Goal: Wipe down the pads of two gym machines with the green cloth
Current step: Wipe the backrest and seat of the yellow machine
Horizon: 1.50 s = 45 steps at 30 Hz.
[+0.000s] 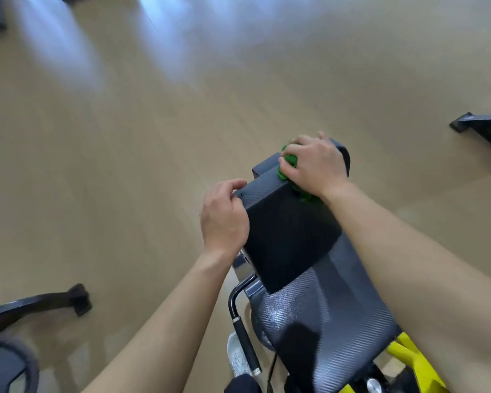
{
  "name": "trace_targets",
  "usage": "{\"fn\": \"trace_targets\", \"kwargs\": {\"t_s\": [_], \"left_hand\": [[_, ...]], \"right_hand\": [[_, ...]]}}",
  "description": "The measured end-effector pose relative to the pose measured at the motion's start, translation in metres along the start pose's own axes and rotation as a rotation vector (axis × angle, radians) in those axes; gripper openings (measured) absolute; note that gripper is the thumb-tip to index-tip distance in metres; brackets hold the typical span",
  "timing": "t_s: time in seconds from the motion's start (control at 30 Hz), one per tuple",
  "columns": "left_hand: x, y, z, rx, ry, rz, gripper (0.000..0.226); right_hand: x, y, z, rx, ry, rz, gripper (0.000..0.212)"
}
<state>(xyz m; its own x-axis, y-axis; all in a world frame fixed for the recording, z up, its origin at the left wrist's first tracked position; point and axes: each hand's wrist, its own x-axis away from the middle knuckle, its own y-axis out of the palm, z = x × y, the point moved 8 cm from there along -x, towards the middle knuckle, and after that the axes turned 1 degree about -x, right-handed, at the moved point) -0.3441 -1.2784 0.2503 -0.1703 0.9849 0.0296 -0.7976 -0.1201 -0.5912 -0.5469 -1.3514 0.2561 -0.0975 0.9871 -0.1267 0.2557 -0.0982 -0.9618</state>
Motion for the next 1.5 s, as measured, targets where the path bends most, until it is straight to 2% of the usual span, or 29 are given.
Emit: {"fn": "trace_targets", "kwargs": {"t_s": [0.17,0.23,0.3,0.37,0.53,0.7,0.8,0.83,0.9,1.0,1.1,1.2,1.3,1.4,1.5], "left_hand": [[-0.007,0.019,0.017,-0.121,-0.041,0.032,0.047],[0.000,0.028,0.023,-0.191,0.003,0.068,0.045],[0.013,0.034,0.029,-0.244,0.077,0.122,0.042],[0.024,0.037,0.026,-0.226,0.088,0.176,0.043],[0.047,0.030,0.011,-0.130,-0.036,0.348,0.045],[0.073,0.018,0.001,-0.245,-0.064,0.446,0.044],[0.090,0.016,-0.006,-0.305,-0.083,0.456,0.039],[0.095,0.017,-0.008,-0.314,-0.082,0.453,0.037],[0.104,0.020,-0.013,-0.319,-0.084,0.455,0.029],[0.112,0.024,-0.021,-0.297,-0.106,0.453,0.020],[0.112,0.029,-0.025,-0.259,-0.117,0.432,0.015],[0.103,0.025,-0.022,-0.214,-0.075,0.426,0.014],[0.090,0.019,-0.017,-0.188,-0.003,0.423,0.016],[0.079,0.015,-0.017,-0.170,0.032,0.438,0.011],[0.072,0.006,-0.025,-0.152,0.001,0.470,0.010]], "right_hand": [[-0.017,-0.013,0.099,-0.233,0.276,0.000,0.030],[-0.011,-0.003,0.132,-0.427,0.417,0.003,0.035],[0.000,0.007,0.142,-0.574,0.465,0.020,0.038],[0.008,0.011,0.139,-0.588,0.406,0.086,0.041],[0.043,0.012,0.095,-0.524,0.161,0.352,0.041],[0.095,0.038,-0.012,-0.310,-0.227,0.441,0.041],[0.090,0.042,-0.017,-0.222,-0.339,0.494,0.039],[0.080,0.040,-0.001,-0.216,-0.314,0.528,0.038],[0.056,0.033,0.048,-0.282,-0.138,0.592,0.037],[0.038,0.032,0.111,-0.484,0.143,0.563,0.042],[0.044,0.036,0.107,-0.565,0.266,0.558,0.046],[0.065,0.044,0.048,-0.529,0.168,0.641,0.042],[0.095,0.064,-0.020,-0.521,-0.041,0.671,0.040],[0.128,0.089,-0.078,-0.495,-0.282,0.619,0.047],[0.136,0.097,-0.087,-0.377,-0.503,0.627,0.045]]}}
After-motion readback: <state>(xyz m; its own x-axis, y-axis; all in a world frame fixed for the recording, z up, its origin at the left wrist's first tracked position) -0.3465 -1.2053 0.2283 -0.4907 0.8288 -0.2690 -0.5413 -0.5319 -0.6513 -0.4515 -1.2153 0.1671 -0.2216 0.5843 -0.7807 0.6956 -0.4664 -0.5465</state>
